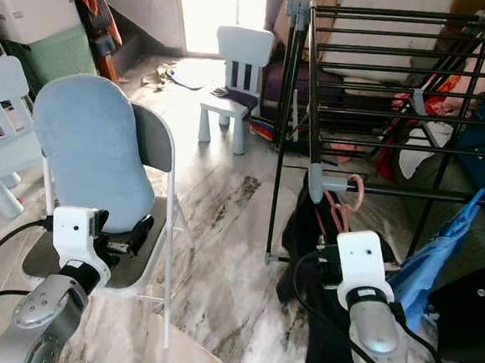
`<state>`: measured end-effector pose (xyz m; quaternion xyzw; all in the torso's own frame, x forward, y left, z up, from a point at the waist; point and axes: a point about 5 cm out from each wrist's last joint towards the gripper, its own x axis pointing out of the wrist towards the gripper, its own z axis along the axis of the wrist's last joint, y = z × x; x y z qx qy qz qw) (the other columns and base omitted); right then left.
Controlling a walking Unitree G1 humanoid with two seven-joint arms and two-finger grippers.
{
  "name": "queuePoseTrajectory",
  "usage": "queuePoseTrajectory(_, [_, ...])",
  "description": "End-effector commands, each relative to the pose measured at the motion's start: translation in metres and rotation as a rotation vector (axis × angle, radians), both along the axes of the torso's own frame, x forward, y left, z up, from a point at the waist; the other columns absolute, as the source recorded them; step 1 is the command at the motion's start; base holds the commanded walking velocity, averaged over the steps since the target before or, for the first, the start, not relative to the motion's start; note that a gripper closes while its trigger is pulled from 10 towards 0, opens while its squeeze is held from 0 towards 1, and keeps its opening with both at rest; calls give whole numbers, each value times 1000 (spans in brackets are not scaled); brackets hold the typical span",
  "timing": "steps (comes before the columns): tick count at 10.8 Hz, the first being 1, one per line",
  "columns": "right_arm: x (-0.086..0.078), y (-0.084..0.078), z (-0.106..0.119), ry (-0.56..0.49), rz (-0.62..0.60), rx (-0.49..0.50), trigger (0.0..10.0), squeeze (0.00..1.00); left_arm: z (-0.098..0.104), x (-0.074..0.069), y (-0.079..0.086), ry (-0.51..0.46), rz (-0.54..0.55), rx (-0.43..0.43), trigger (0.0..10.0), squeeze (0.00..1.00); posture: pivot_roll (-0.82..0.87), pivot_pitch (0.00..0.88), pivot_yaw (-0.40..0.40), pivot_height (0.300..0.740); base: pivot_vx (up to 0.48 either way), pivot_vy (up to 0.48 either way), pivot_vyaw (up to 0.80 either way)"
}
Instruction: Hang hanger
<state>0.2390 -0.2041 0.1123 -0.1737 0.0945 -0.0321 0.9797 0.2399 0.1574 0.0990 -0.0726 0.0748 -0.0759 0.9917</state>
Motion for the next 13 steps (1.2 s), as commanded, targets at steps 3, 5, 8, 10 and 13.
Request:
queuePoseTrajectory(3, [2, -3, 1, 0, 1, -9, 10000, 0, -1, 0, -4, 26, -52, -18, 10000, 0, -234, 0, 51, 740, 0, 0, -800])
queuePoseTrajectory(5, [1, -1, -2, 10, 10, -5, 10000, 0, -3, -1, -6, 38, -49, -13, 10000, 0, -233, 0, 49, 740, 0, 0, -291])
queuePoseTrajectory(8, [1, 0, -1, 10, 11, -1, 10000, 0, -1, -1, -4, 39, -35, -22, 10000, 0, -233, 0, 46, 740, 0, 0, 0])
queuePoseTrajectory(10, [3, 1, -2, 17, 12, 2, 10000, 0, -3, 0, -4, 45, -33, -15, 10000, 0, -232, 0, 43, 740, 0, 0, 0])
queuePoseTrajectory(13, [-1, -3, -13, 95, -5, 8, 10000, 0, -4, 1, -7, 55, -56, -27, 10000, 0, -236, 0, 46, 740, 0, 0, 0])
